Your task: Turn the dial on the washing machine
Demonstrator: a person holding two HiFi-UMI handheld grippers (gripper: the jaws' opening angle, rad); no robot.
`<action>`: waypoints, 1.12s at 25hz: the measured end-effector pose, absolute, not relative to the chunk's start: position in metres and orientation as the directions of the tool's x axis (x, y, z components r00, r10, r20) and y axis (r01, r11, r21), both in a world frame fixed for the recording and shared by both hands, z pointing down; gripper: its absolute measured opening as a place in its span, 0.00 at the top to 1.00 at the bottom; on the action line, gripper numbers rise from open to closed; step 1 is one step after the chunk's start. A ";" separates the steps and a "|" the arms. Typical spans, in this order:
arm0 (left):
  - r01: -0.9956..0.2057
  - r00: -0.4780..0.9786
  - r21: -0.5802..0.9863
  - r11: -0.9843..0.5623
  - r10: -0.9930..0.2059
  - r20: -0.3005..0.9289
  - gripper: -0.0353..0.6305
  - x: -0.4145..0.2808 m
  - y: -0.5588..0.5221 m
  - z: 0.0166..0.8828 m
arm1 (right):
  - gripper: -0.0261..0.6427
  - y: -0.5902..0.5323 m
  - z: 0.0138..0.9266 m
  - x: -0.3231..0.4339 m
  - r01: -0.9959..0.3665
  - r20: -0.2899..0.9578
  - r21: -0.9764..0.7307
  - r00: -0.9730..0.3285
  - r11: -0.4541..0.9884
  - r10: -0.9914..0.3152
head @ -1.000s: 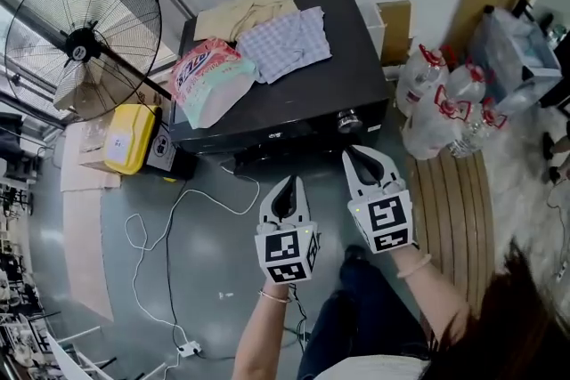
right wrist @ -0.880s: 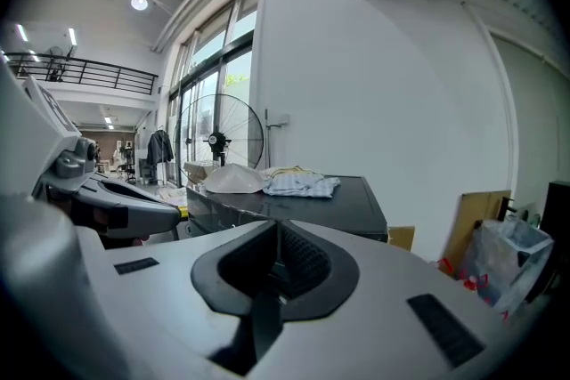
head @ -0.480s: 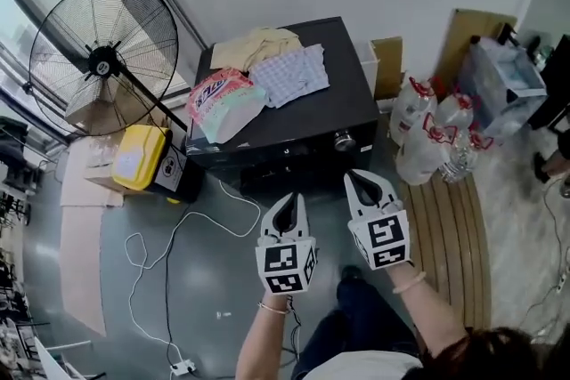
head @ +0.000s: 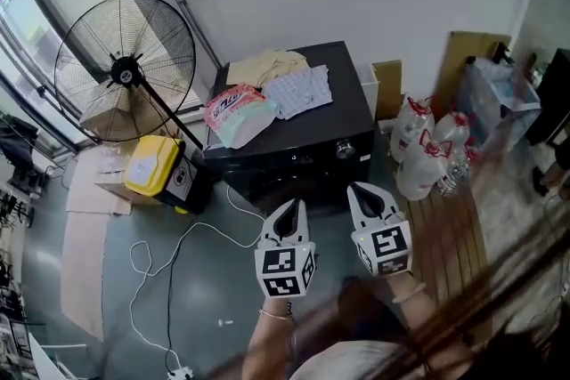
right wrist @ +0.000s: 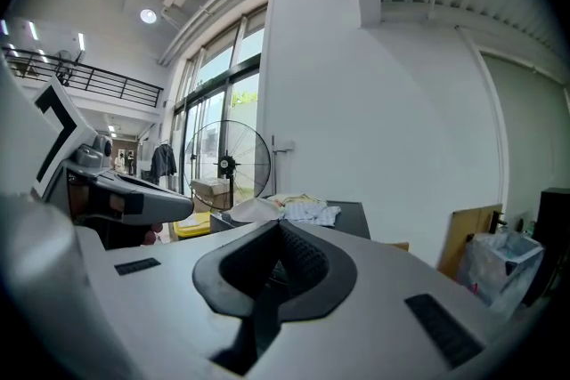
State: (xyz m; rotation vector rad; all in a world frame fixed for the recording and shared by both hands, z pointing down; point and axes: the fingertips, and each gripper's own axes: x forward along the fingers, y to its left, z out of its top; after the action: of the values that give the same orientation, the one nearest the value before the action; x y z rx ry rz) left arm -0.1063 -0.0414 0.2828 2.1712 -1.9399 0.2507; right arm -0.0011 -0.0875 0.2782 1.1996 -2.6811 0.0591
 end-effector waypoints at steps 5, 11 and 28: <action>-0.993 0.121 0.045 -0.114 -0.964 0.235 0.93 -0.103 -0.017 0.257 | 0.92 -0.059 0.259 0.007 -0.739 0.177 0.068 -0.652 0.671 -0.737; -0.993 0.116 0.054 -0.107 -0.971 0.209 0.93 -0.104 0.014 0.239 | 0.92 -0.031 0.237 0.016 -0.745 0.150 0.087 -0.647 0.662 -0.748; -0.989 0.145 0.056 -0.138 -0.976 0.160 0.93 -0.089 0.078 0.205 | 0.92 0.036 0.189 0.032 -0.750 0.090 0.133 -0.642 0.648 -0.761</action>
State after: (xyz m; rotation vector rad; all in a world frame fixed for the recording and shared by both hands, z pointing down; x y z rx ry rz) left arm -0.0886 0.0778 0.2050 2.2607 -1.9579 0.1271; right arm 0.0320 0.0362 0.1889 1.2570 -2.7256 -0.1254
